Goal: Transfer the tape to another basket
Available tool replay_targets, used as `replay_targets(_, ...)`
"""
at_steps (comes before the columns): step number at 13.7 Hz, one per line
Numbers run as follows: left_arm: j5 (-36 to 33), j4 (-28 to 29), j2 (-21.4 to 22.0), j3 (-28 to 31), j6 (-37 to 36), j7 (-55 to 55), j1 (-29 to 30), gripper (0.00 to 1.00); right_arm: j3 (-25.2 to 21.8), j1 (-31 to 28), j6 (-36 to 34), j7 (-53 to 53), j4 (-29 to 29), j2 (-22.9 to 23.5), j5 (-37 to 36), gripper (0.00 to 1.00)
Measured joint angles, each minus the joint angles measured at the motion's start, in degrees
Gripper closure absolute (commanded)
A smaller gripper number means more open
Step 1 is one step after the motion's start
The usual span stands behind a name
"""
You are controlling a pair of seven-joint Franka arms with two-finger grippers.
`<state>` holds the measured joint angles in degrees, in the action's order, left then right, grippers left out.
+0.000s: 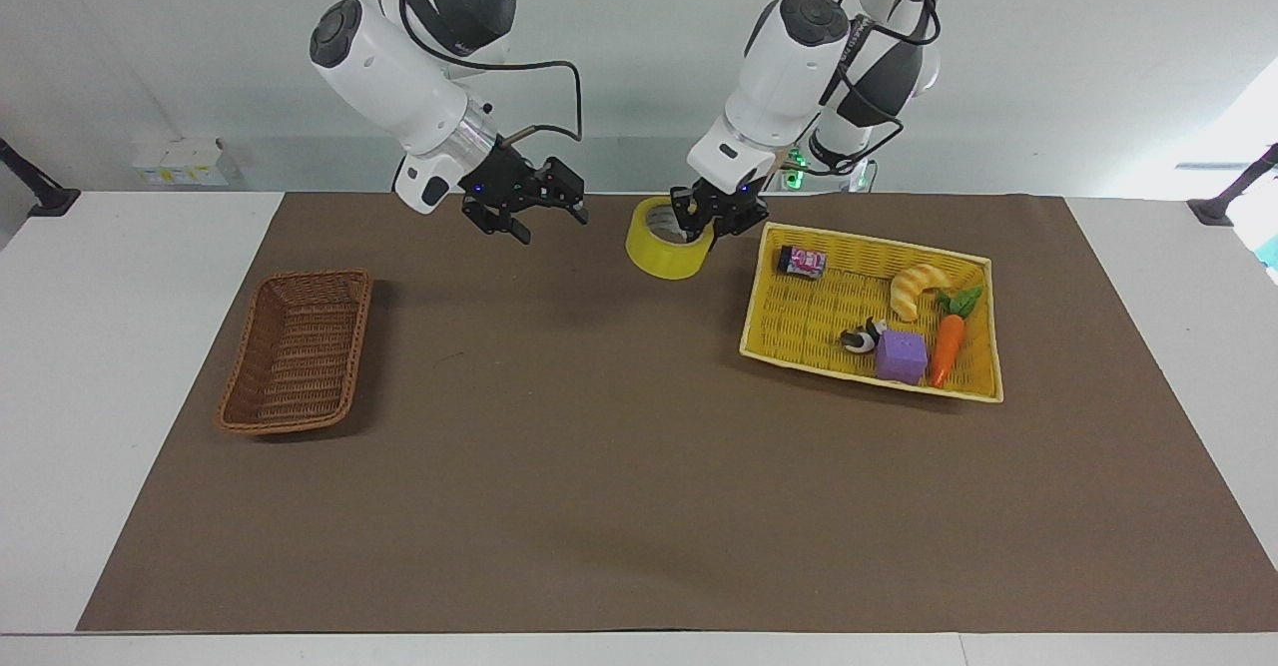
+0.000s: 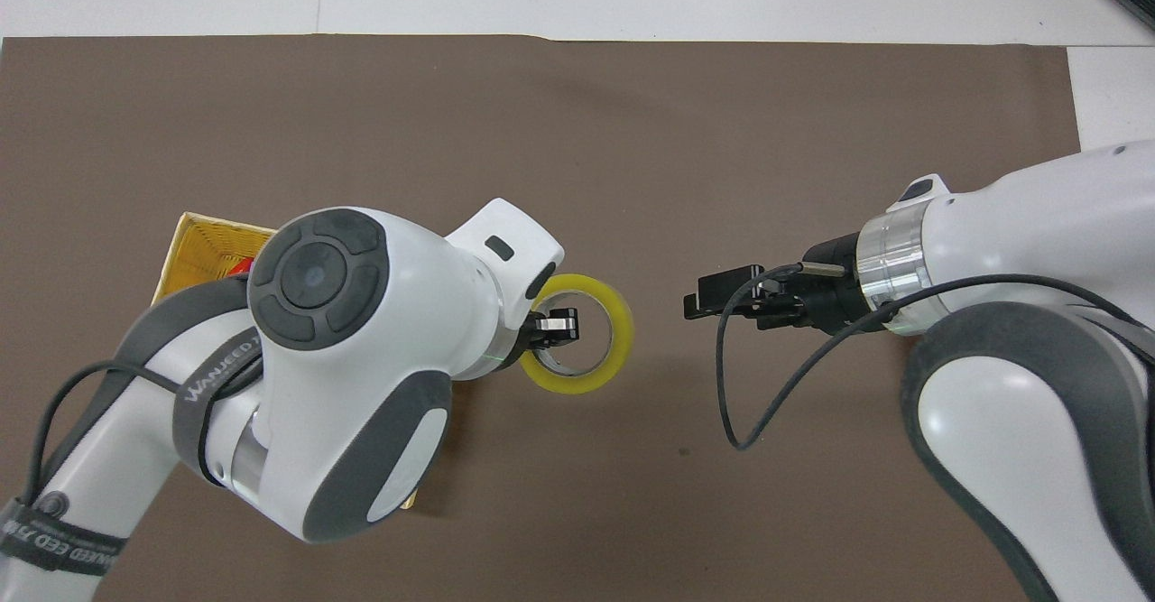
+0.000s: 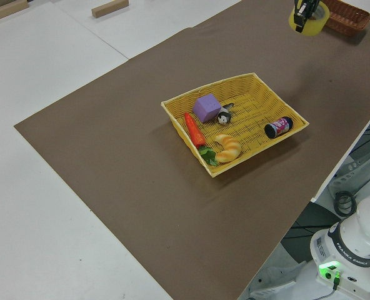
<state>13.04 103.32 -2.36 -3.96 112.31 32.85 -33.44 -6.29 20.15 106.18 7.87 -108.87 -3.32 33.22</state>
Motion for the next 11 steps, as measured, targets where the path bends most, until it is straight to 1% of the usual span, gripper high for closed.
replay_targets(2, 0.3, 0.5, -0.5, 0.0, 3.1, 3.3, -2.7, 1.0, 0.0, 0.0, 0.0, -3.4, -0.5, 0.0, 2.6, 0.0)
replay_targets(5, 0.8, 0.7, -3.1, 0.0, 10.3, 7.5, -5.6, 1.0, 0.0, 0.0, 0.0, -5.9, -1.6, 0.0, 3.7, 0.0)
replay_targets(8, 4.1, -0.6, -3.8, 0.2, 11.8, 8.3, -5.9, 1.0, -0.1, -0.2, 0.0, -8.0, -2.1, -0.2, 3.7, 0.0)
replay_targets(11, 4.3, -1.9, -3.9, 0.4, 11.8, 11.2, -5.9, 1.0, -0.4, -1.8, -0.5, -14.0, -3.6, -0.6, 3.7, 0.0)
